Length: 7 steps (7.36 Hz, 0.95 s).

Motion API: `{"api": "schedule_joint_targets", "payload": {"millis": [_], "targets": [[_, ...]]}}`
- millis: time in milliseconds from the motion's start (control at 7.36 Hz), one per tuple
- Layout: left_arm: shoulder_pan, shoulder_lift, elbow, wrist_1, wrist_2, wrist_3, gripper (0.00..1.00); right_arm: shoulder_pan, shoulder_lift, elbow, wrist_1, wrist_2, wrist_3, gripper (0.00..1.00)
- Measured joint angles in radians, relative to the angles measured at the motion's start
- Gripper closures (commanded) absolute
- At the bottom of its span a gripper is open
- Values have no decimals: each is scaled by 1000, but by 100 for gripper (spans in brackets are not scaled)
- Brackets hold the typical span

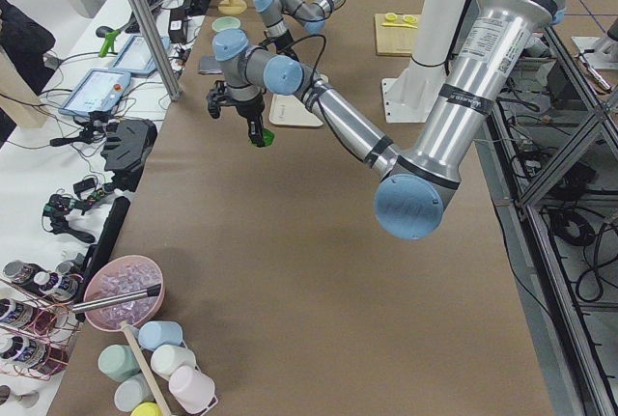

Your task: Place all lemons on tray

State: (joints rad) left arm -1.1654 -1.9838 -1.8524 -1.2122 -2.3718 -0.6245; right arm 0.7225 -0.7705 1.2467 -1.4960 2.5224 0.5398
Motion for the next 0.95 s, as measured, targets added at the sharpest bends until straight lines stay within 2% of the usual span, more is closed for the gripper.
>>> {"api": "schedule_joint_targets", "payload": {"millis": [136,272,680,951], "targets": [[19,-15,6,2,1,-3,100,-6,-4,-12,0,4,1,30],[49,-37,19,3,4,-11,100,-9,-3,-18,1,5,1,1],[103,-108,40,3,5,-74,100,9,0,-16,7,0,-4,0],[122,-142,47,2,6,-118,100,72,-10,-7,9,24,-9,1]]}}
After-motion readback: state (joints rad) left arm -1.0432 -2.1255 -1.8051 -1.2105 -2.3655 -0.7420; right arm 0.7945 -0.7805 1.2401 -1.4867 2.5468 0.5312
